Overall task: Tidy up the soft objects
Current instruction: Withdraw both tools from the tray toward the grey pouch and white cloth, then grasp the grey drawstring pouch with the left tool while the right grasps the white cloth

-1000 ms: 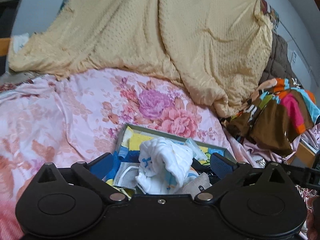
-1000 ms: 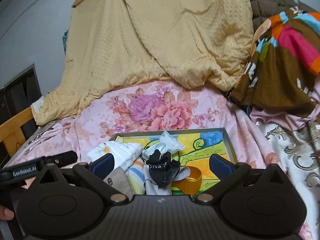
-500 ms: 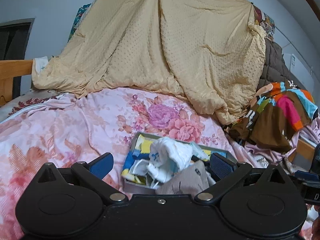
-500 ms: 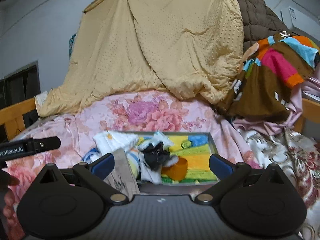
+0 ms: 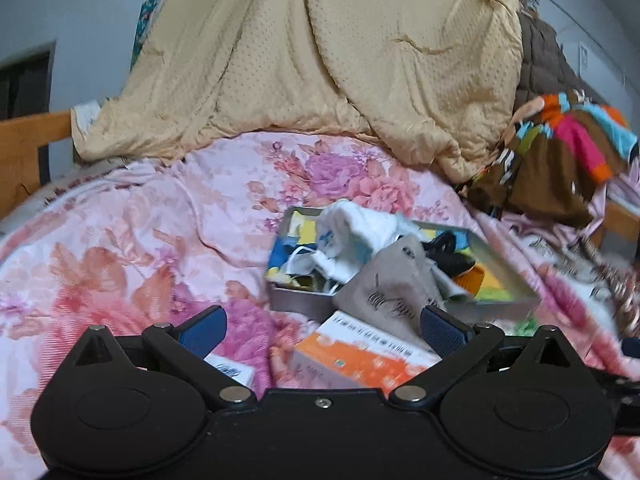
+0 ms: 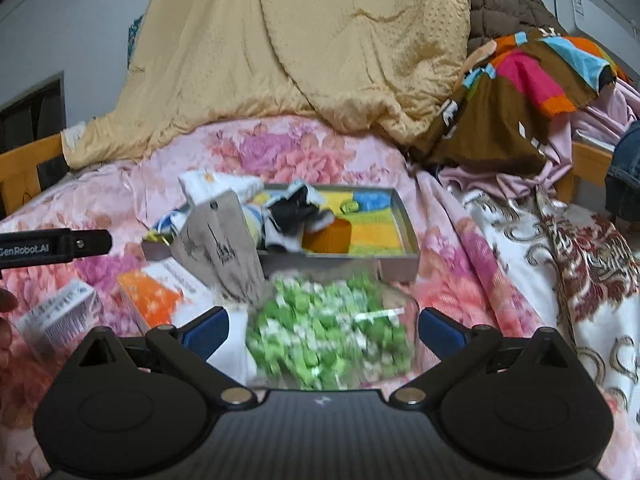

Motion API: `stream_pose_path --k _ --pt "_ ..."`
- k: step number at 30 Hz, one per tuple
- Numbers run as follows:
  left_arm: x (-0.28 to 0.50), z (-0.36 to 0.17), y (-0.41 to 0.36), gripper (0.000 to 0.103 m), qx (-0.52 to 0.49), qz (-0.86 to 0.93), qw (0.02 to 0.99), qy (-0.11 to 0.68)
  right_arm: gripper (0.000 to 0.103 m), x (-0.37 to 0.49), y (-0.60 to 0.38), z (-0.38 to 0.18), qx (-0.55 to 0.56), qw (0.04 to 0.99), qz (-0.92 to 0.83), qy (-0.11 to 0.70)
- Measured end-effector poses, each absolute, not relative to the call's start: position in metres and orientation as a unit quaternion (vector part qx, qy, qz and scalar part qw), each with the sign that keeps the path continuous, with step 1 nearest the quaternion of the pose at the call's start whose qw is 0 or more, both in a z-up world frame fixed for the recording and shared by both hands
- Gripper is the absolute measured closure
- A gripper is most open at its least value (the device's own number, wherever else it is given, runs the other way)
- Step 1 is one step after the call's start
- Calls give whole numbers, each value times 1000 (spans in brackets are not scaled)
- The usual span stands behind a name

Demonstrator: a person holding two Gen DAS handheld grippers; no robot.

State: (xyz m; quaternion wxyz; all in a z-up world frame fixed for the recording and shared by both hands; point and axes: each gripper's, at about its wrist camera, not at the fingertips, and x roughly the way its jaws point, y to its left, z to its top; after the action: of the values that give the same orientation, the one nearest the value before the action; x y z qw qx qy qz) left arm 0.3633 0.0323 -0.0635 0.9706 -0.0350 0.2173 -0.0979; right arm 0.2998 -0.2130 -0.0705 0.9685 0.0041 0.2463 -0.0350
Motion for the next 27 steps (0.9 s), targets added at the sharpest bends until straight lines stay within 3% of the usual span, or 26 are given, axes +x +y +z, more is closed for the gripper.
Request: stream_pose_path --k 10,21,27 --pt "355 -73 30 1 5 -102 961 257 0 301 -214 -81 48 953 1 298" --pt "354 -73 18 1 46 -133 960 242 0 305 -206 -95 99 923 83 362" --pt "377 -69 13 1 49 -159 953 252 2 303 -193 -100 63 924 112 360"
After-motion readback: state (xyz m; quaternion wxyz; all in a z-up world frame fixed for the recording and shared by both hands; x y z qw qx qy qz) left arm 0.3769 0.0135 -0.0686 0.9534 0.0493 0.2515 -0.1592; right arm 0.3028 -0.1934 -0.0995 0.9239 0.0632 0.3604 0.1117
